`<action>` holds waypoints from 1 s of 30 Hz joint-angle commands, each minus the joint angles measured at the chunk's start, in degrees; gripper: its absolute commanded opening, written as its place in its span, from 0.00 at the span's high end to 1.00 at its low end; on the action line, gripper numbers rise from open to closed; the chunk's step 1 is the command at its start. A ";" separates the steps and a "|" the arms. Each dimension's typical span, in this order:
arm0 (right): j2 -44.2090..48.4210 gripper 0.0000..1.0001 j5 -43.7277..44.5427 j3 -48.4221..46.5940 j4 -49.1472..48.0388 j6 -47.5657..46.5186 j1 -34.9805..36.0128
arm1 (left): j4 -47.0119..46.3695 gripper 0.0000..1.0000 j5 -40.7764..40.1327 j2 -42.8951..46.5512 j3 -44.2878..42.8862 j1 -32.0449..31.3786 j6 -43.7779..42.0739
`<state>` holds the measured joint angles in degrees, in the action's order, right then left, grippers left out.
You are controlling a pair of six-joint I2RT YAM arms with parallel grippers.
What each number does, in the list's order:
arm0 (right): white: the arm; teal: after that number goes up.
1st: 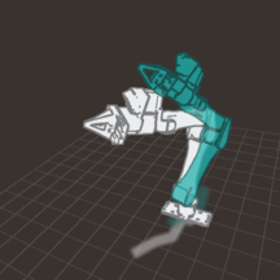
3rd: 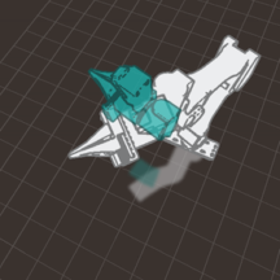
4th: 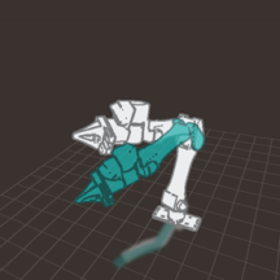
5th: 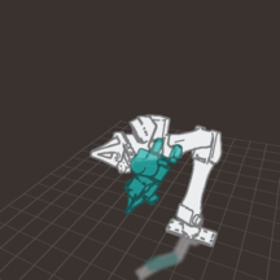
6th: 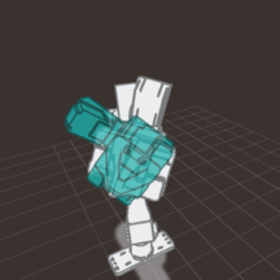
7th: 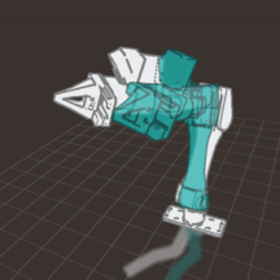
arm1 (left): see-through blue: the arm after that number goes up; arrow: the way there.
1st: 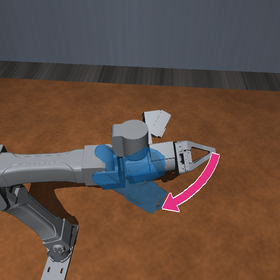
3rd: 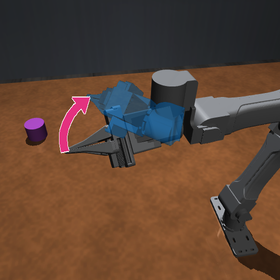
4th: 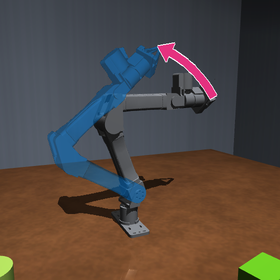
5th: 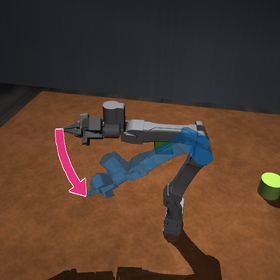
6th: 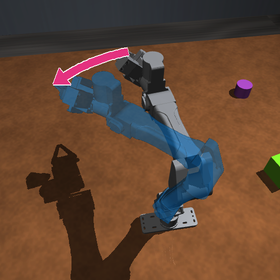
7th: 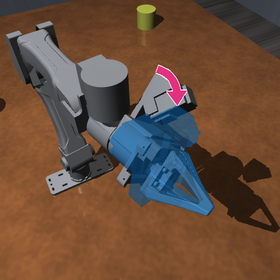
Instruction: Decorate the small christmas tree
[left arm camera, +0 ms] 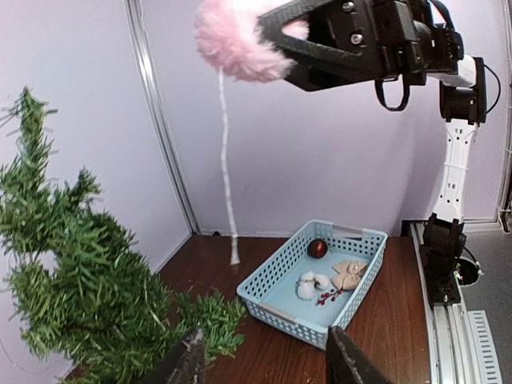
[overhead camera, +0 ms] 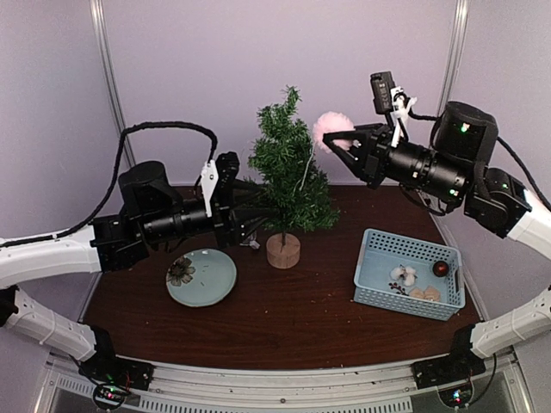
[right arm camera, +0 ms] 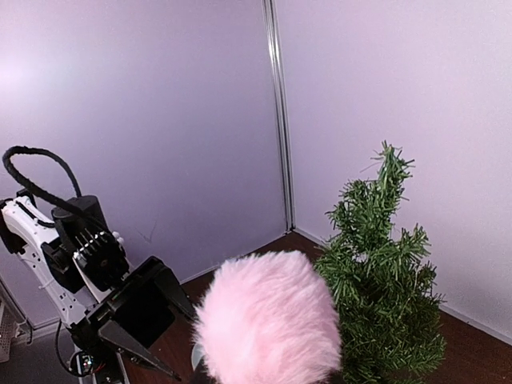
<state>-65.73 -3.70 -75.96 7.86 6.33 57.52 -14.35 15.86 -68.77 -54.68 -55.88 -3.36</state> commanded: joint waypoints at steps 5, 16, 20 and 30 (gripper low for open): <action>0.23 1.00 -2.81 -7.05 1.58 -1.38 0.36 | -23.32 0.52 -6.41 -6.92 -1.90 -4.78 1.03; -0.42 1.00 -2.83 -9.79 0.73 0.08 0.34 | -38.39 0.61 -11.51 -16.75 -6.26 -7.27 1.16; -0.70 1.00 -2.88 -10.29 0.49 0.38 0.47 | -40.60 0.65 -12.71 -18.86 -7.32 -7.32 1.97; -0.88 1.00 -1.94 -10.21 0.20 0.63 1.36 | -43.19 0.72 -11.38 -21.89 -9.02 -7.31 3.18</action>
<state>-66.43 -5.65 -84.51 9.19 6.42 58.17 -53.30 3.84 -89.86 -61.56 -63.02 -1.06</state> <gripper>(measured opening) 0.180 0.286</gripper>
